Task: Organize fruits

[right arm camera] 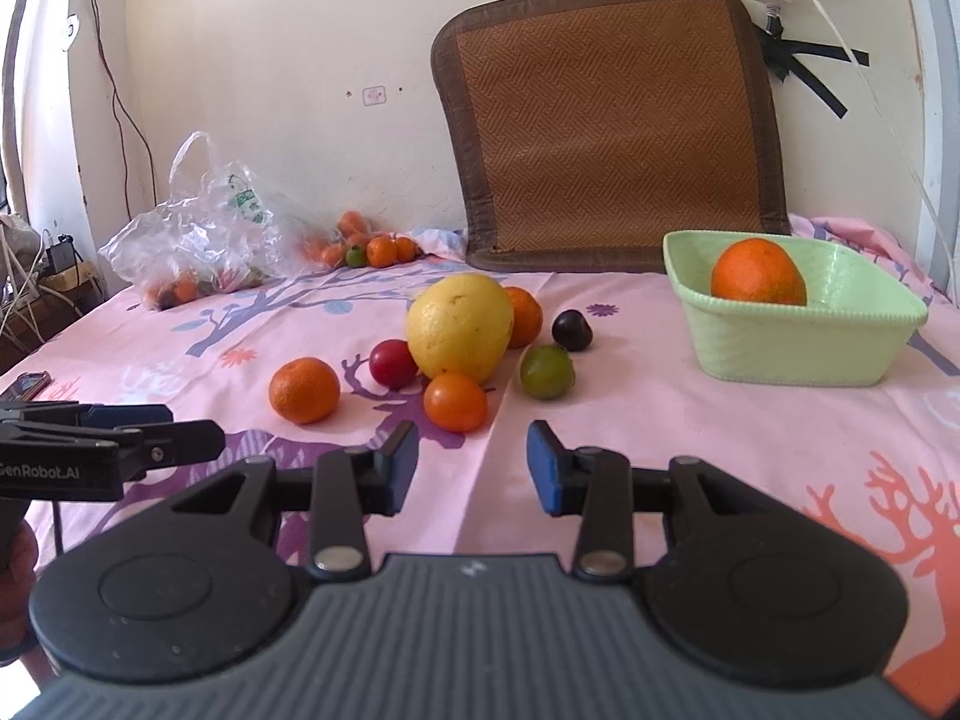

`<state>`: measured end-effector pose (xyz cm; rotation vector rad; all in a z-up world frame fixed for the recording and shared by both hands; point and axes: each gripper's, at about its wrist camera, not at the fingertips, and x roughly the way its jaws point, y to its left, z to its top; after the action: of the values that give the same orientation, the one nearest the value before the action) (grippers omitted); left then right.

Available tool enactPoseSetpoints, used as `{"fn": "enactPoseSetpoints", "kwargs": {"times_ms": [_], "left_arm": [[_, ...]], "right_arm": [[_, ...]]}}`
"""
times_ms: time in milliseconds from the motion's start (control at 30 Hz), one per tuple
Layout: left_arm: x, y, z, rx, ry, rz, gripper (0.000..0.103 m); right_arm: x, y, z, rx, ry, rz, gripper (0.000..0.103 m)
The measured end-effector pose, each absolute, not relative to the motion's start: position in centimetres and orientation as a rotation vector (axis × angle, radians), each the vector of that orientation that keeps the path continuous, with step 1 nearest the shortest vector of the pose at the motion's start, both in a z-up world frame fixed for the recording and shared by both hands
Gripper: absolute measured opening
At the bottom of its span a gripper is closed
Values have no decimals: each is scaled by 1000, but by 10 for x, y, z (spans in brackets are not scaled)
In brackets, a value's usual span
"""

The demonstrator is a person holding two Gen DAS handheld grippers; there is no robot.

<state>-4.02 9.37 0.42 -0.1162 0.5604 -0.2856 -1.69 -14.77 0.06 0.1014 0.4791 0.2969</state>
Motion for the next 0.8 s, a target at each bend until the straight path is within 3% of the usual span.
{"fn": "enactPoseSetpoints", "kwargs": {"times_ms": [800], "left_arm": [[-38,94,3,-131,566,-277,77]], "right_arm": [[-11,-159,-9,165,498,305,43]]}}
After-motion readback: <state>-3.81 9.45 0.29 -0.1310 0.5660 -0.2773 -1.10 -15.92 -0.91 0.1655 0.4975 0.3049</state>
